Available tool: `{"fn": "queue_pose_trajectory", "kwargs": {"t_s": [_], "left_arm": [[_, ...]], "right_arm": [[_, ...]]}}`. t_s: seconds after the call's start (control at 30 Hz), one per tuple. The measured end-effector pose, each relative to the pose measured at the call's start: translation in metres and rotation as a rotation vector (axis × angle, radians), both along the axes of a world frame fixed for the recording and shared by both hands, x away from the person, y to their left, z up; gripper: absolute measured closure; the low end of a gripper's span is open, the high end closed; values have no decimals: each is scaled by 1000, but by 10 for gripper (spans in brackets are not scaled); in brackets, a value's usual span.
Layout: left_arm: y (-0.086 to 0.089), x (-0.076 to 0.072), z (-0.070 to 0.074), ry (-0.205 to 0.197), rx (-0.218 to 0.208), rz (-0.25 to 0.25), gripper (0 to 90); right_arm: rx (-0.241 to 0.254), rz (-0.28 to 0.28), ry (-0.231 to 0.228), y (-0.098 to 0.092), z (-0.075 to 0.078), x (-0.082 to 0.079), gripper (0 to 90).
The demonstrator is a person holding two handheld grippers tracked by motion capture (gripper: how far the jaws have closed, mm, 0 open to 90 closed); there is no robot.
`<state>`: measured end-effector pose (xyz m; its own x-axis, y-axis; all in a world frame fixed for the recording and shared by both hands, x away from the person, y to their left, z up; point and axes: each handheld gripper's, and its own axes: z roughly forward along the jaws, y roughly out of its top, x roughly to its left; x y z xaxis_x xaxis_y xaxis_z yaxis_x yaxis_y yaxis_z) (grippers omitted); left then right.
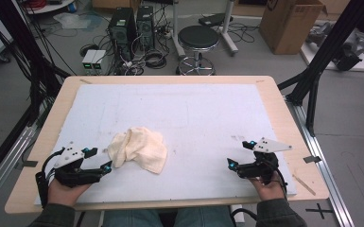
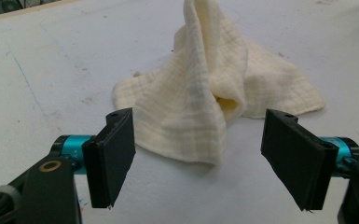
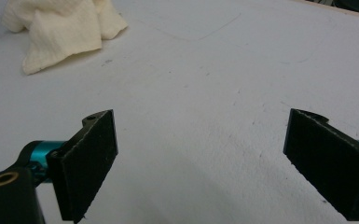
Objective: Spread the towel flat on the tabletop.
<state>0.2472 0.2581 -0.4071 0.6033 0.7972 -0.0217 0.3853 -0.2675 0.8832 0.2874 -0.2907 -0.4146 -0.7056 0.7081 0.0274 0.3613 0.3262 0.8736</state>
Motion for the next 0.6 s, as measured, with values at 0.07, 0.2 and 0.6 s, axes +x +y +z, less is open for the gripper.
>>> {"fn": "queue_pose_trajectory", "kwargs": {"t_s": [0.07, 0.2, 0.6], "left_arm": [[0, 0, 0, 0, -1, -2, 264], [-1, 0, 0, 1, -7, -6, 264], [-3, 0, 1, 1, -11, -16, 264]], "right_arm": [[2, -1, -1, 0, 0, -1, 89], [3, -3, -2, 0, 1, -2, 89], [7, -2, -6, -2, 2, -4, 89]]}}
